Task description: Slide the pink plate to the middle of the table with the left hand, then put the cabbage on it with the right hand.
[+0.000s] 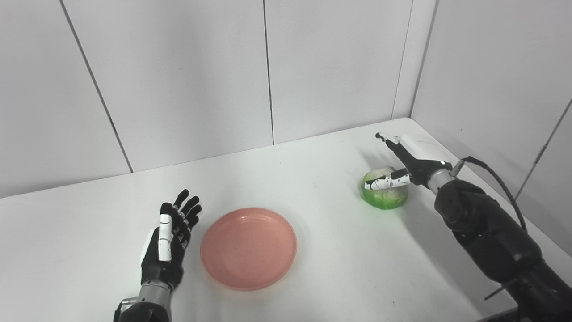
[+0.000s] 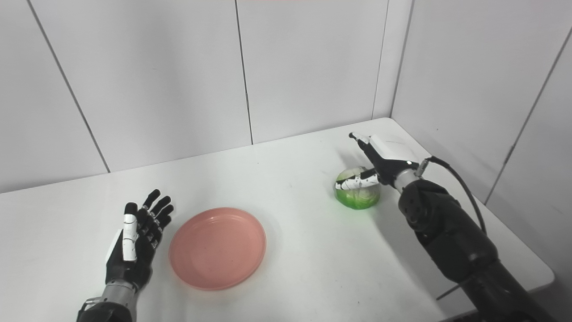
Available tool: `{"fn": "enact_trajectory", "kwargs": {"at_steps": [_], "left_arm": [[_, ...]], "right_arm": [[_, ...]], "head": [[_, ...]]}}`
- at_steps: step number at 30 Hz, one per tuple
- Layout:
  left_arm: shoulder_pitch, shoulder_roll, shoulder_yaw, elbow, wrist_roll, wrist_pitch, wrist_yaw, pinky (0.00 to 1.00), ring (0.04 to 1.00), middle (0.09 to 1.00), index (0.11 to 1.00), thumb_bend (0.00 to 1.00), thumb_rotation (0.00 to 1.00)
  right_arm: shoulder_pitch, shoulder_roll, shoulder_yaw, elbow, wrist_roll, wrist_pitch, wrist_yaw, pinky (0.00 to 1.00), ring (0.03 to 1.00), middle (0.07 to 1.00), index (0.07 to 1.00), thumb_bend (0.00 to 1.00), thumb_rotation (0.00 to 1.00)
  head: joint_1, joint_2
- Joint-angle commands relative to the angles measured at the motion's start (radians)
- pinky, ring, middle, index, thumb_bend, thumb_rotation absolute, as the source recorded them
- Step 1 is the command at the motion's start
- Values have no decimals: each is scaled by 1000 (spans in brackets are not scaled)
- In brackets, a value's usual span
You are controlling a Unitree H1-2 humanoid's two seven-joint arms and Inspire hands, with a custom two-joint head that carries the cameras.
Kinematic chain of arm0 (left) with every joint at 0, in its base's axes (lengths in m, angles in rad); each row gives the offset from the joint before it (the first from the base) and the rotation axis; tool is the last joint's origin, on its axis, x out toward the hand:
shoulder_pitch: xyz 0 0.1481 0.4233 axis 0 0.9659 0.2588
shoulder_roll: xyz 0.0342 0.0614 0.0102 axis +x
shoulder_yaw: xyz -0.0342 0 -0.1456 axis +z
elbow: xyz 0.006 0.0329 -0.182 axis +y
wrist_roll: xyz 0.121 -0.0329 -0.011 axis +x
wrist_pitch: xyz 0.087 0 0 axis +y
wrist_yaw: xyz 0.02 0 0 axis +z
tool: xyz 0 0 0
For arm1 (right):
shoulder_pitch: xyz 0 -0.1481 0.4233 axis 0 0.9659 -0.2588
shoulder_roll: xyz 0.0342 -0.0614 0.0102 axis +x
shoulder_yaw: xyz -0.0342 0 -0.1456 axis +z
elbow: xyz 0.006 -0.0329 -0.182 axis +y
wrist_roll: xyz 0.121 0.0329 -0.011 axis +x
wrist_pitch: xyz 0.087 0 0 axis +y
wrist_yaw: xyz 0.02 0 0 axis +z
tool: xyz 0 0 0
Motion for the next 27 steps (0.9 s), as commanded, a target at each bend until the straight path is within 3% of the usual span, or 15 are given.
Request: {"fn": "enact_trajectory", "kwargs": {"at_steps": [1, 8, 13, 15, 17, 20, 21, 22, 23, 25, 27], "left_arm": [[5, 9, 1, -7, -11, -18, -18, 954, 912, 904, 908, 847, 1000], [14, 6, -3, -17, -11, -10, -21, 970, 926, 910, 914, 848, 1000], [20, 0, -2, -26, -19, 4, -20, 966, 929, 907, 913, 847, 1000], [22, -3, 1, -26, -26, 8, -23, 966, 932, 908, 916, 843, 1000], [24, -5, -2, -31, -22, 13, -19, 959, 930, 907, 916, 844, 1000], [27, -5, -8, -37, -17, 19, -12, 964, 929, 909, 916, 849, 1000], [28, -4, -10, -39, -17, 20, -13, 969, 930, 909, 915, 853, 1000], [28, -5, -11, -40, -19, 22, -15, 972, 931, 910, 916, 853, 1000], [29, -5, -11, -41, -23, 24, -17, 974, 933, 913, 919, 851, 1000], [29, -7, -12, -42, -24, 26, -18, 986, 938, 913, 920, 853, 1000], [32, -7, -14, -44, -21, 25, -17, 985, 937, 912, 920, 851, 1000]], "right_arm": [[-52, -14, -8, 5, -6, -7, -9, 1000, 935, 920, 933, 996, 563], [-58, 22, -17, 74, 54, -17, 1, 982, 946, 942, 942, 1000, 513], [-54, 38, -15, 97, 93, -17, 9, 746, 909, 954, 935, 990, 370], [-51, 40, -14, 106, 103, -27, 4, 677, 853, 936, 917, 978, 314], [-44, 51, -20, 99, 117, -20, -3, 587, 707, 806, 830, 918, 143], [-34, 69, -37, 92, 138, -30, -31, 544, 623, 691, 735, 872, 35], [-31, 74, -41, 93, 140, -40, -45, 498, 572, 593, 701, 723, 17], [-29, 79, -45, 94, 140, -48, -60, 427, 505, 541, 669, 646, 9], [-26, 84, -48, 93, 138, -52, -74, 365, 437, 516, 606, 566, 3], [-23, 89, -50, 93, 137, -63, -97, 310, 448, 488, 513, 527, 0], [-18, 101, -66, 90, 145, -73, -131, 330, 430, 516, 500, 519, 0]], "head": [[2, 3], [13, 8], [24, 14], [28, 14], [29, 14], [33, 15], [33, 15], [36, 16], [36, 16], [40, 15], [44, 15]]}}
